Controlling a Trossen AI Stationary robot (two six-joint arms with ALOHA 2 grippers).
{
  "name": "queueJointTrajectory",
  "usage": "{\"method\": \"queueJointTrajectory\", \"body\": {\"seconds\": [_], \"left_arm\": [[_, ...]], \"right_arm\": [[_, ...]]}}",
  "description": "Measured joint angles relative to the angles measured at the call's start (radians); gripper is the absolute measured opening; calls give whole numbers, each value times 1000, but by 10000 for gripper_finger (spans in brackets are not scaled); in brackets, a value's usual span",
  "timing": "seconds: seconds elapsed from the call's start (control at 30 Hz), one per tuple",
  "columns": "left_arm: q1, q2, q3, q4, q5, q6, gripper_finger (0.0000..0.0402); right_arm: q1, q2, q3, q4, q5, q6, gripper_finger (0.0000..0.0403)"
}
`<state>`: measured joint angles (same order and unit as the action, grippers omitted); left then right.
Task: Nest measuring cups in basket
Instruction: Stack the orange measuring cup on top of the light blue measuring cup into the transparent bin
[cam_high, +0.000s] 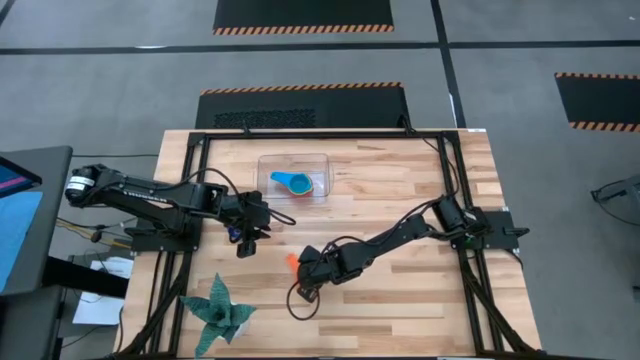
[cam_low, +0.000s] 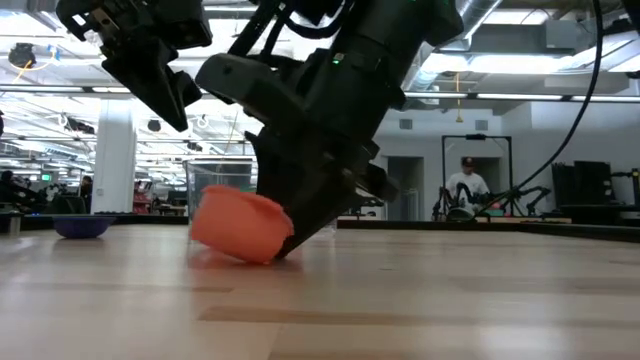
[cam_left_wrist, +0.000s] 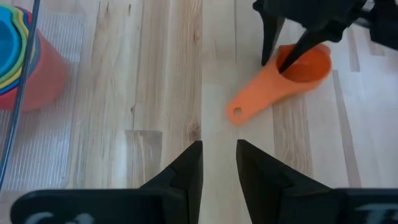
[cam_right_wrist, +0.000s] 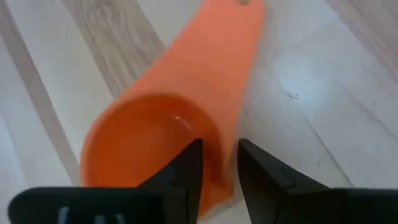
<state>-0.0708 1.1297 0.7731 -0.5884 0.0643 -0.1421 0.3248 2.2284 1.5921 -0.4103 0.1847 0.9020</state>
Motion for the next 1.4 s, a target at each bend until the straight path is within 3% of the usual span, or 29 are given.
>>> {"method": "queueJointTrajectory", "body": {"seconds": [0.17, 0.33, 0.5, 1.03, 1.4], "left_arm": [[0, 0, 0, 1, 0, 7, 84], [1, 0, 0, 3, -1, 8, 84], [1, 0, 0, 1, -44, 8, 84], [0, -9, 12, -1, -179, 54, 84], [0, -52, 82, -19, -256, 98, 84]], "right_arm": [[0, 1, 0, -6, 21, 7, 90], [-7, 0, 2, 15, 20, 4, 17], [-13, -40, -2, -23, 31, -20, 12], [-7, -336, 0, -312, 267, -29, 11], [-122, -395, 0, -359, 292, -228, 11]]}}
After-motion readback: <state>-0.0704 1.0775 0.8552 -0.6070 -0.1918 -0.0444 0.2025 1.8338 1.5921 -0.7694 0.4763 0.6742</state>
